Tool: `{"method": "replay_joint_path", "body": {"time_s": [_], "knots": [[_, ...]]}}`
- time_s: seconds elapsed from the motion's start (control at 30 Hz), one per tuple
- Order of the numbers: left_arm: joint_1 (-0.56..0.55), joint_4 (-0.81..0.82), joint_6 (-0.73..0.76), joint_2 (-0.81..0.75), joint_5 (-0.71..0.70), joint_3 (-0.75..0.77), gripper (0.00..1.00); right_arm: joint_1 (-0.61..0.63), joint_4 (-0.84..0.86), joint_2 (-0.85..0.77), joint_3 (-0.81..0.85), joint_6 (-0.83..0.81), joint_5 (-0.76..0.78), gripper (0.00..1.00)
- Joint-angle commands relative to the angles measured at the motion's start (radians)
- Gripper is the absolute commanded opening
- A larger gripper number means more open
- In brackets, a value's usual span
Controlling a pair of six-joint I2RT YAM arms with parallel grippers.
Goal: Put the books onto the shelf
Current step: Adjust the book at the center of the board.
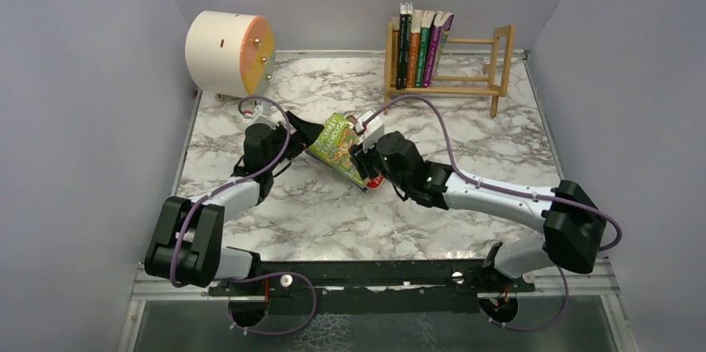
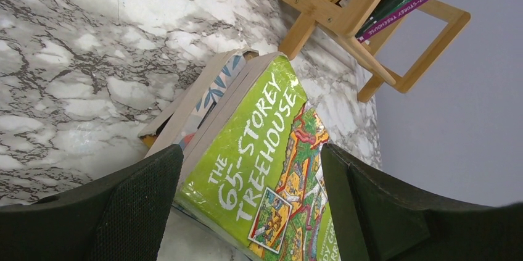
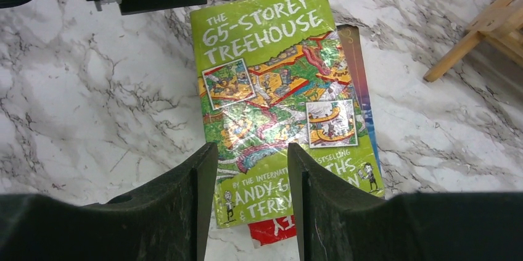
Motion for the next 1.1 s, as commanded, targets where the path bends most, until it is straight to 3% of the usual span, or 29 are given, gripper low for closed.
{"method": "replay_joint_path", "body": {"time_s": [0.0, 0.53, 1.07], "knots": [[0.007, 0.053, -0.01, 0.023, 0.063, 0.023, 0.76, 0.035, -0.024, 0.005, -0.012, -0.045, 0.036, 0.44], [-0.015, 0.066, -0.053, -0.078, 0.113, -0.067, 0.75, 0.163, -0.009, 0.106, 0.016, -0.184, 0.179, 0.45], [-0.014, 0.054, -0.018, -0.131, -0.066, -0.091, 0.75, 0.185, 0.022, 0.115, 0.003, -0.191, 0.198, 0.45]]}}
